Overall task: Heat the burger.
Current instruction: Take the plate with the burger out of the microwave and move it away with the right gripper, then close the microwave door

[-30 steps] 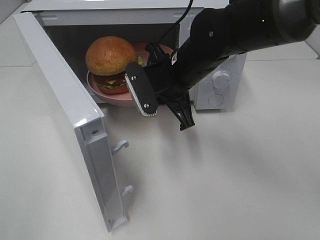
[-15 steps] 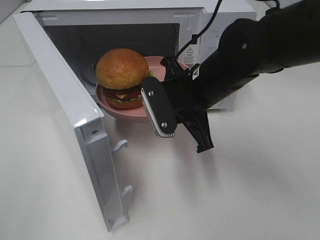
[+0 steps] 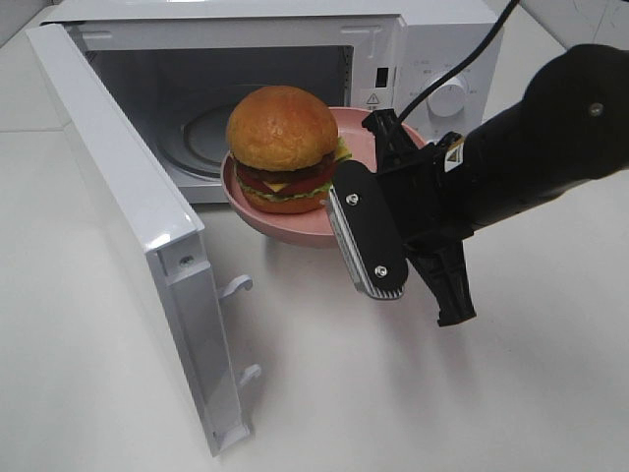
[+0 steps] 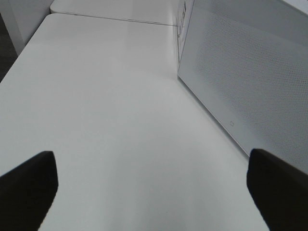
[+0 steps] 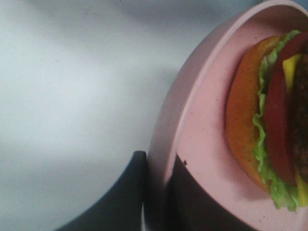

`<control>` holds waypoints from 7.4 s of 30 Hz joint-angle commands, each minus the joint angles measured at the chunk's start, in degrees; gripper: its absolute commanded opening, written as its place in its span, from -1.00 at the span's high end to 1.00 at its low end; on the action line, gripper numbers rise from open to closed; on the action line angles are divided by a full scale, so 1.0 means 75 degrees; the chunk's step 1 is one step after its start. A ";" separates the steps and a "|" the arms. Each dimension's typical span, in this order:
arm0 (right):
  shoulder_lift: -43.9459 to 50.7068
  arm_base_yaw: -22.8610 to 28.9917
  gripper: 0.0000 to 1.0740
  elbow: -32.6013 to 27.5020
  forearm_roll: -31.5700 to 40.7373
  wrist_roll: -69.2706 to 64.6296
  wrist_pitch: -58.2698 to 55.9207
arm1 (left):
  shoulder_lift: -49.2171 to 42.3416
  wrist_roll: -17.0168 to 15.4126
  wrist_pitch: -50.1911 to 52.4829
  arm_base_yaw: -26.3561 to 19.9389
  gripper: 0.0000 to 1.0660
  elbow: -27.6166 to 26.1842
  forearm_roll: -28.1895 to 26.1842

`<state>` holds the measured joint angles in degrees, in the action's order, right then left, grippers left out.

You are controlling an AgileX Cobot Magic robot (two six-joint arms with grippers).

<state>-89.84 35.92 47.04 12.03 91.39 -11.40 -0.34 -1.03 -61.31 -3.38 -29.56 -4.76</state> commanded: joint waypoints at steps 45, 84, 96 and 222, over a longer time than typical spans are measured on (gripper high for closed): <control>0.4347 -0.0069 1.00 -0.2628 -0.4393 -0.7005 -0.1467 | -0.0038 -0.0046 0.0008 -0.0046 -0.88 0.0015 0.0008; 0.3720 -0.0069 0.97 -0.2628 -0.7968 -1.6486 -0.5019 | -0.0038 -0.0046 0.0008 -0.0046 -0.88 0.0015 0.0008; 0.2170 -0.0069 0.97 -0.2628 -0.8946 -1.9122 -0.4927 | -0.0038 -0.0046 0.0008 -0.0046 -0.88 0.0015 0.0008; 0.8075 -0.1421 -0.42 -0.1322 -0.2911 -1.3331 -0.6432 | -0.0038 -0.0046 0.0008 -0.0046 -0.88 0.0015 0.0008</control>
<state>-31.97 25.38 37.76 -9.63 -9.11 -58.10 -0.34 -1.03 -61.31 -3.38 -29.56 -4.76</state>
